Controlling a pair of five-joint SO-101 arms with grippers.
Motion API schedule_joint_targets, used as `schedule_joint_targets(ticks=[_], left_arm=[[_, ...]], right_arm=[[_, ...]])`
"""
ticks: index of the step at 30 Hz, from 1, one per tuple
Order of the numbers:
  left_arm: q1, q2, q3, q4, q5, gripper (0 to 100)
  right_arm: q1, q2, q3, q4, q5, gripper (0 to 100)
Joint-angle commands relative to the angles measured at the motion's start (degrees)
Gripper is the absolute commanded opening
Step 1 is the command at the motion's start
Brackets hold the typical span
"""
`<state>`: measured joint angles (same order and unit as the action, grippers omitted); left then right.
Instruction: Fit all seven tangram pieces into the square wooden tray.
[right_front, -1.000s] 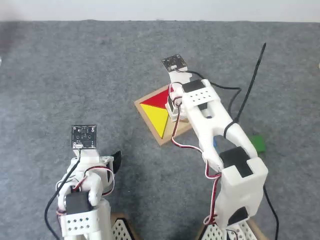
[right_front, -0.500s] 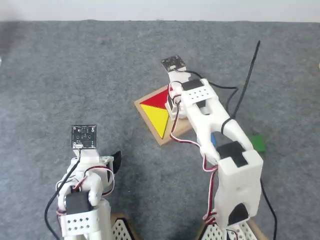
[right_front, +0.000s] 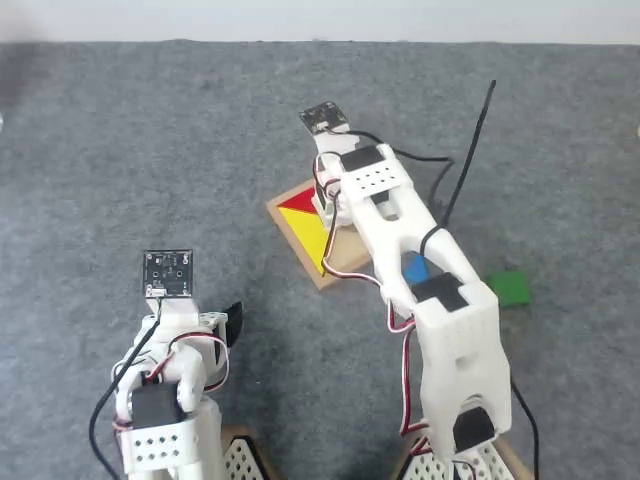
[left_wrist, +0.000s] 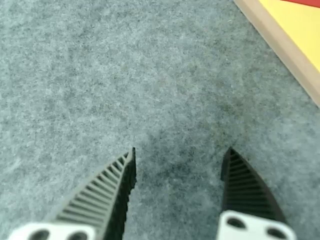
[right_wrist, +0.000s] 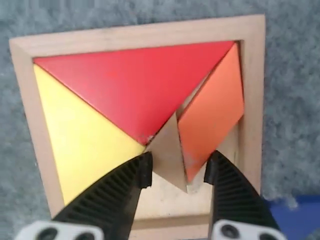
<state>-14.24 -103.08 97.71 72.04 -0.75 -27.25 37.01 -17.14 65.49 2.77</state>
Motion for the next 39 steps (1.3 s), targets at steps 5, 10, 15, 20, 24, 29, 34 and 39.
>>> schedule_joint_targets(ticks=[5, 10, 15, 20, 24, 29, 34, 39], left_arm=[[0.00, -1.23, -1.27, 0.26, 0.44, 27], [0.00, -1.23, -1.27, 0.26, 0.44, 27], [0.00, -1.23, -1.27, 0.26, 0.44, 27], [0.00, -1.23, -1.27, 0.26, 0.44, 27], [0.09, -1.23, -1.27, 0.26, 0.44, 27], [0.09, -1.23, -1.27, 0.26, 0.44, 27], [0.09, -1.23, -1.27, 0.26, 0.44, 27], [0.00, -1.23, -1.27, 0.26, 0.44, 27]], right_arm=[[-0.22, -2.42, -3.25, -0.13, -0.79, 18.7], [-0.22, -8.22, -2.99, 1.36, -1.23, 18.8], [0.75, -12.97, -2.99, 7.08, -1.23, 19.1], [2.24, -15.60, -0.35, 6.90, -1.32, 19.1], [2.59, -17.36, 6.07, 5.58, -0.79, 19.1], [7.78, -22.73, 17.49, -4.97, -0.26, 19.1], [10.33, -29.14, 29.27, -15.87, 0.00, 18.9], [10.15, -29.05, 35.87, -27.21, 0.18, 18.8]])
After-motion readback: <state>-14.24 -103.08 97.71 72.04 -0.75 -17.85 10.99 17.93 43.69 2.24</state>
